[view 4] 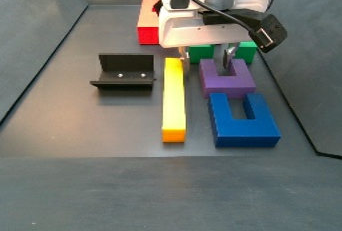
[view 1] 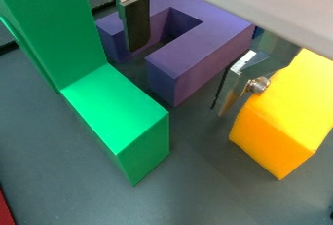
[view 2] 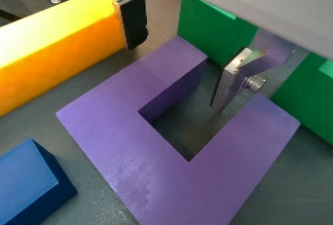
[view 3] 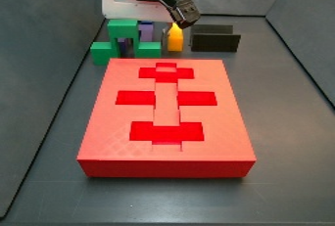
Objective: Pick up the purple object. Move up. Place the purple object on the fixture. Regrasp the purple object. Move to above the board. Insert the purple object.
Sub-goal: Pick up the purple object.
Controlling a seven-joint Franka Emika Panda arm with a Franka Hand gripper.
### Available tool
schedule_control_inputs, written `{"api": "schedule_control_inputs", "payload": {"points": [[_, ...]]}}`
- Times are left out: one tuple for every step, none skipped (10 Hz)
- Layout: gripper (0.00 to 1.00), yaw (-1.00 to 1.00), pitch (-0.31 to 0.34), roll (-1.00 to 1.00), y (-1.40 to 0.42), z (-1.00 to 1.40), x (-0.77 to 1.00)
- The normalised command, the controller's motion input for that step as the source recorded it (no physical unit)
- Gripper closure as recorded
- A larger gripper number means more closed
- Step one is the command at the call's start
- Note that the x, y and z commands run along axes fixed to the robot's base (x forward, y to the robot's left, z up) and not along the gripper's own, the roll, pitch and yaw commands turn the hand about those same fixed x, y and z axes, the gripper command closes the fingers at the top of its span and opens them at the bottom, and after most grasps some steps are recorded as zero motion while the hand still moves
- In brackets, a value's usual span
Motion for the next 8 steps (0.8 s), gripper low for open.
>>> {"api": "schedule_control_inputs", "payload": {"points": [[0.00, 0.00, 0.000, 0.04, -0.06, -0.03, -0.03], [0.00, 0.00, 0.000, 0.03, 0.00, -0.09, -0.06], [0.00, 0.00, 0.000, 0.01, 0.00, -0.03, -0.02], [0.00, 0.00, 0.000, 0.01, 0.00, 0.00, 0.00], [0.00, 0.00, 0.000, 0.00, -0.02, -0.03, -0.02], [0.00, 0.00, 0.000, 0.01, -0.02, -0.01, -0.03], [0.00, 0.00, 0.000, 0.02, -0.04, 0.00, -0.06], [0.00, 0.00, -0.003, 0.07, -0.12, 0.00, -0.19]]}}
